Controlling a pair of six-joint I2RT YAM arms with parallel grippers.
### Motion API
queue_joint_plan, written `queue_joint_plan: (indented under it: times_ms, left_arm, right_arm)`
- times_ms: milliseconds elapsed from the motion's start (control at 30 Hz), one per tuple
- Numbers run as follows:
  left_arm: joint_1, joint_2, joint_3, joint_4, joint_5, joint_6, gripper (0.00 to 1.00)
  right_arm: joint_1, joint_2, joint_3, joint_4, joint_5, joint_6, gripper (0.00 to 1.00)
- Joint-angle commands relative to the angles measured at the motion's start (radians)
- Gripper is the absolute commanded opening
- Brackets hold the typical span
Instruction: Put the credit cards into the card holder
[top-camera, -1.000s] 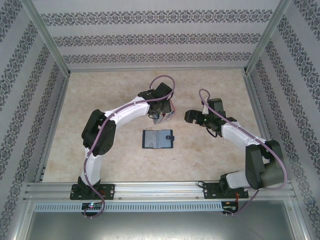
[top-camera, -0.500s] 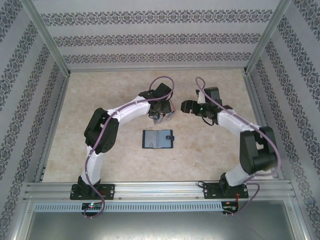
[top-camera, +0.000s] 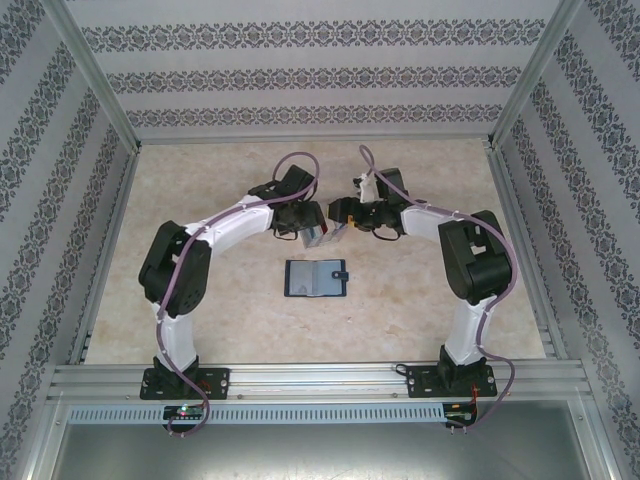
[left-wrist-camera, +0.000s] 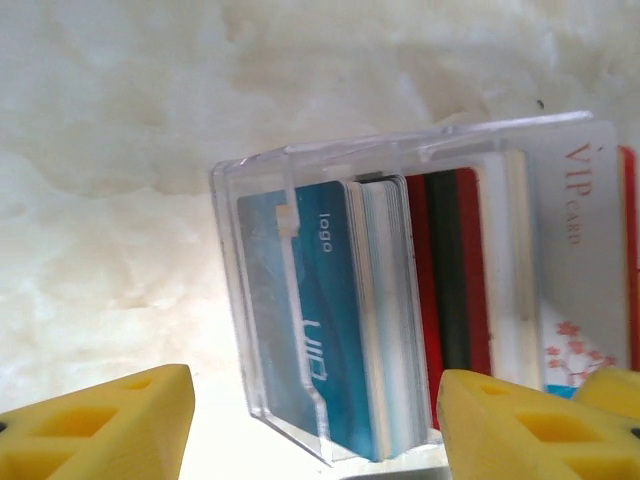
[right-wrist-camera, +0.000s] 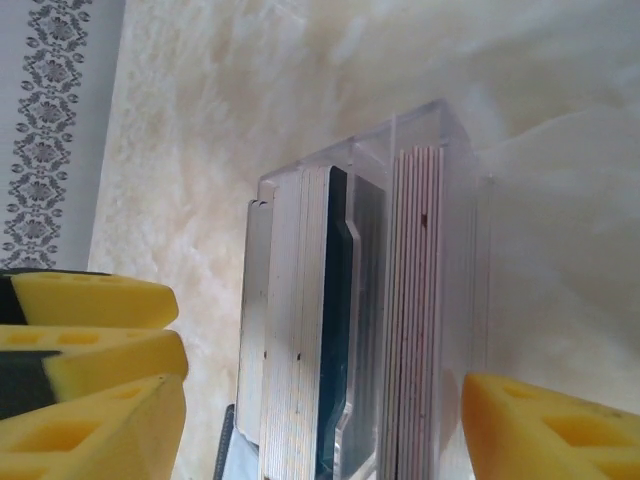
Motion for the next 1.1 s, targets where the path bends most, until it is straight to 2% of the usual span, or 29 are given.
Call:
queue_joint_plan:
  times_ms: [0, 300, 600, 767, 967, 1067]
  left_arm:
    - [0.029, -0.076, -0.032, 0.014, 0.035, 0.004, 0.67]
    - [0.115, -0.113, -0.114, 0.045, 0.128, 0.094, 0.68]
    - [0.112, -0.101, -0.1, -0.014, 0.132, 0.179, 0.66]
    - [0.108, -0.072, -0.088, -0.006, 0.191, 0.208, 0.66]
    - [0.109, -0.031, -0.083, 0.002, 0.201, 0.191, 0.67]
    - [0.108, -0.017, -0.085, 0.031, 0.26, 0.186, 0.67]
  right_arm:
    - [0.036, -0.013, -0.013, 0.098, -0.049, 0.052, 0.72]
    - [0.141, -0.053, -0.114, 0.288, -0.019, 0.156, 0.74]
    - [0.011, -0.215, -0.263, 0.251, 0.024, 0.094, 0.78]
    - [-0.058, -0.289, -0.319, 0.209, 0.019, 0.043, 0.79]
    - [-0.088, -0.33, -0.34, 0.166, 0.028, -0.004, 0.8]
    - [-0.089, -0.335, -0.343, 0.158, 0.03, -0.013, 0.8]
